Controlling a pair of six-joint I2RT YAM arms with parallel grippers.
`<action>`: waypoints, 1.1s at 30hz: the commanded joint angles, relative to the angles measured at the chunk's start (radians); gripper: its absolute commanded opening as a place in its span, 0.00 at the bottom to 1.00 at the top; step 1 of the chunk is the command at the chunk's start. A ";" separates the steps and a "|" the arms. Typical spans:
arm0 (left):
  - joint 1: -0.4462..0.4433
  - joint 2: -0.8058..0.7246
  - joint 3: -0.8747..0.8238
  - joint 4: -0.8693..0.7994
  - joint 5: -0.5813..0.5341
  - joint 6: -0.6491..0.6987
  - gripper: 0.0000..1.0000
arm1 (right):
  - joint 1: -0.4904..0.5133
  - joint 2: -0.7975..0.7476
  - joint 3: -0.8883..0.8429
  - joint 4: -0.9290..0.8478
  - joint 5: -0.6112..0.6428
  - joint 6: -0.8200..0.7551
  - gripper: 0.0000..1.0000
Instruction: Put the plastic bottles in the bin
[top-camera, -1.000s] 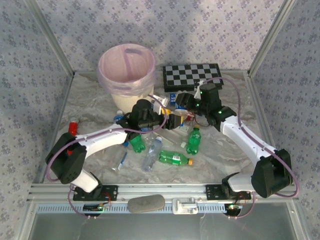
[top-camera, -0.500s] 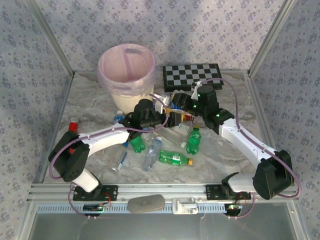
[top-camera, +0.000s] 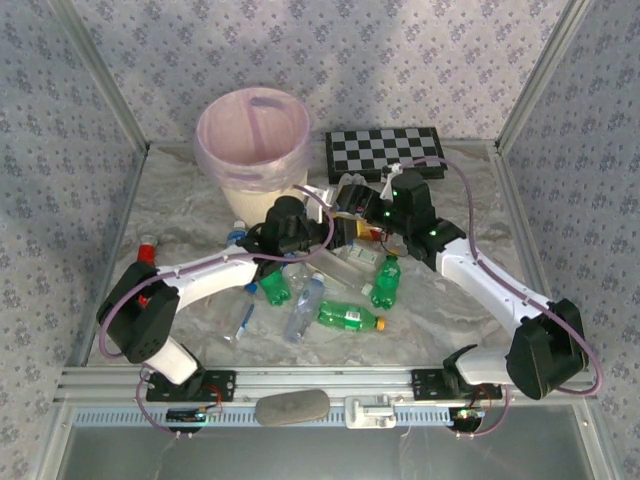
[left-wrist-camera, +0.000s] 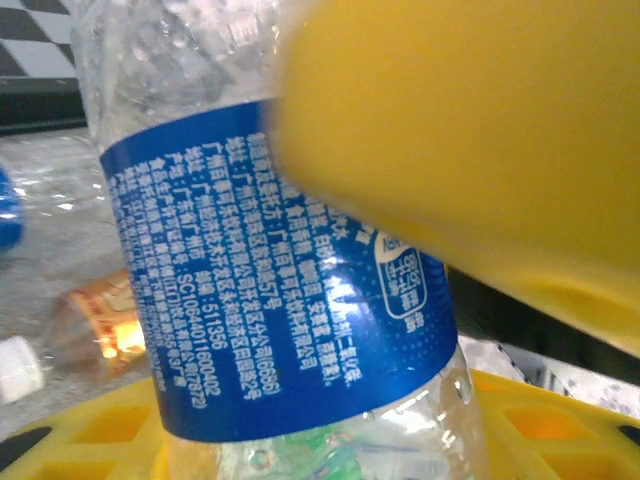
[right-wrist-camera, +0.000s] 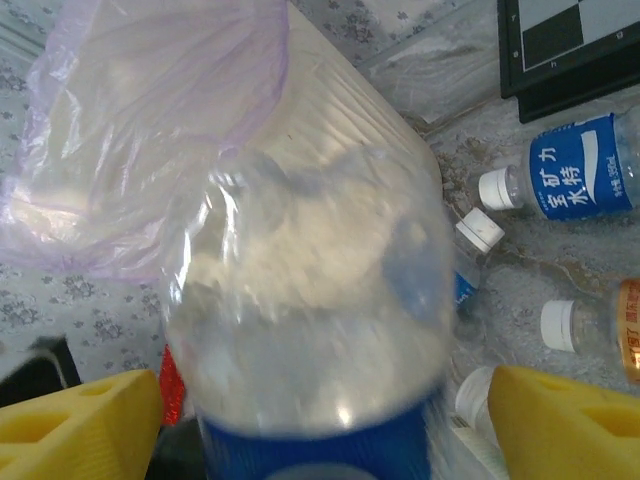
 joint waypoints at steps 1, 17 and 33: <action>0.037 -0.032 -0.023 0.022 -0.022 -0.022 0.54 | -0.047 -0.029 0.076 -0.081 -0.009 -0.065 0.90; 0.237 -0.248 0.189 -0.395 -0.082 0.242 0.52 | -0.215 -0.113 0.004 -0.163 0.023 -0.084 0.91; 0.528 0.038 0.765 -0.808 0.029 0.314 0.52 | -0.210 -0.089 -0.124 -0.104 0.001 0.002 0.91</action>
